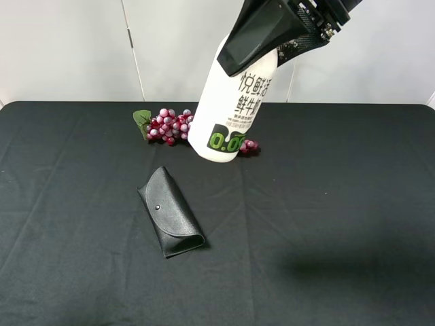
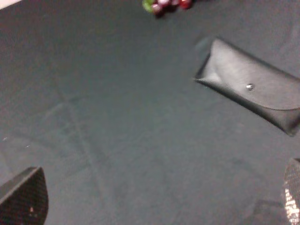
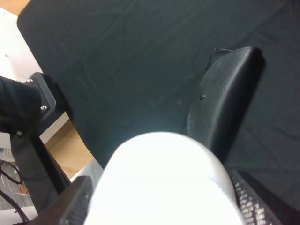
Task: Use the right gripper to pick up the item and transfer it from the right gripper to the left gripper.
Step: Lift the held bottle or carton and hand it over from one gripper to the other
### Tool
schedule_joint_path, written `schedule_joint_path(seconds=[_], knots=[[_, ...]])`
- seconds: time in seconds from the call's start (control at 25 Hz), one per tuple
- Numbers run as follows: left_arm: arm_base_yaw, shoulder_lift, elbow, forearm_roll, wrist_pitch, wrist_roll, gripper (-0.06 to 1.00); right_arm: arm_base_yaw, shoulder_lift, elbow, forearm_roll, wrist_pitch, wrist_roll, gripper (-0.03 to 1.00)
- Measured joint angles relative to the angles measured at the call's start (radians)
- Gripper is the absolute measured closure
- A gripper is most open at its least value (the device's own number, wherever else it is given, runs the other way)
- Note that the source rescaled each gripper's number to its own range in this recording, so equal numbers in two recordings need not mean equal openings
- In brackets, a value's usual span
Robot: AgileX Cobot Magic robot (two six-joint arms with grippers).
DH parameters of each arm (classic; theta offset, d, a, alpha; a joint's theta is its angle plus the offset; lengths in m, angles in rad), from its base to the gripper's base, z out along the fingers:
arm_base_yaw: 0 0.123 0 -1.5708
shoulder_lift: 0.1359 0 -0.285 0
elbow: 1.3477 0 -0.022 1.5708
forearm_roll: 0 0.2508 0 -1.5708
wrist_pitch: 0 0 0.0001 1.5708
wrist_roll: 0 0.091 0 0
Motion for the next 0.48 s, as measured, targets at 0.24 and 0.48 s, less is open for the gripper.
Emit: schedule_joint_path(seconds=[0.24,0.48], knots=[[-0.133,0.145,-0.039,-0.033,-0.090,0.012,-0.06,0.000,0.000,0.000,0.001,0.000,0.000,0.83],[-0.237,0.263,-0.074,-0.034,-0.170,0.041,-0.06,0.000,0.000,0.000,0.001,-0.001,0.000,0.83]])
